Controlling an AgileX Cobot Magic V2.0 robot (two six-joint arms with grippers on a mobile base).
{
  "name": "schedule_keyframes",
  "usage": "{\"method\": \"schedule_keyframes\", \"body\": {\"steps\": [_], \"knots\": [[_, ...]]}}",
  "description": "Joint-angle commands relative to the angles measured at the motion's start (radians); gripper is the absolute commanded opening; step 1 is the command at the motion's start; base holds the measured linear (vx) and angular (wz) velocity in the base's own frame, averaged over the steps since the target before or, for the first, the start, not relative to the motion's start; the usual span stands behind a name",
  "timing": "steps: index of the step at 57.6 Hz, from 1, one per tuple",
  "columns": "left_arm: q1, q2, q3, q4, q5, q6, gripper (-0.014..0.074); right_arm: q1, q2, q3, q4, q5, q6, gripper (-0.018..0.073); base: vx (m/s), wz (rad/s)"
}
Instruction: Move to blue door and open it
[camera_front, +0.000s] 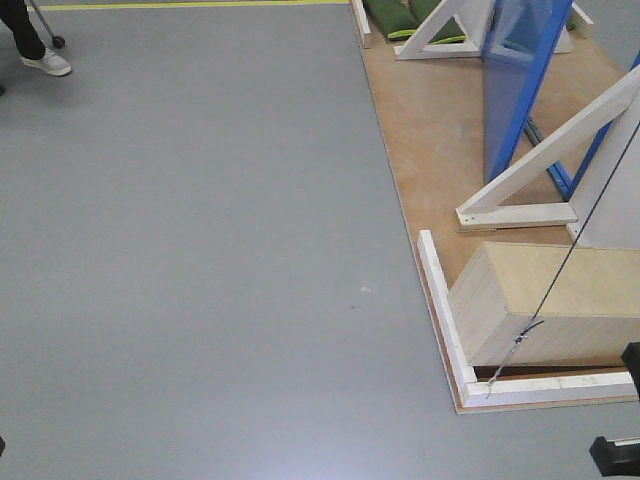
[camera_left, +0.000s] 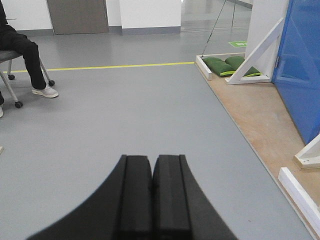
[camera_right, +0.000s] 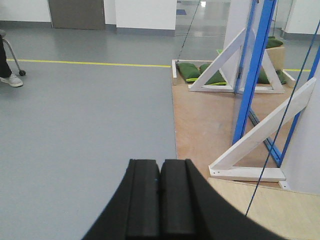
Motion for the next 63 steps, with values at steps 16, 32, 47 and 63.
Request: {"method": "schedule_keyframes", "body": {"steps": [16, 32, 47, 63], "knots": [[-0.006, -0.012, -0.026, -0.008, -0.083, -0.004, 0.0073, -0.004, -0.014, 0.002, -0.006, -0.082, -0.002, 0.0012, 0.0, -0.01], [-0.006, -0.012, -0.026, -0.008, -0.083, -0.004, 0.0073, -0.004, -0.014, 0.002, -0.006, -0.082, -0.002, 0.0012, 0.07, -0.01], [-0.006, -0.012, -0.026, -0.008, -0.083, -0.004, 0.0073, -0.004, -0.014, 0.002, -0.006, -0.082, -0.002, 0.0012, 0.17, 0.04], [-0.006, -0.012, -0.026, -0.008, -0.083, -0.004, 0.0073, -0.004, -0.014, 0.002, -0.006, -0.082, -0.002, 0.0012, 0.22, -0.02]]}}
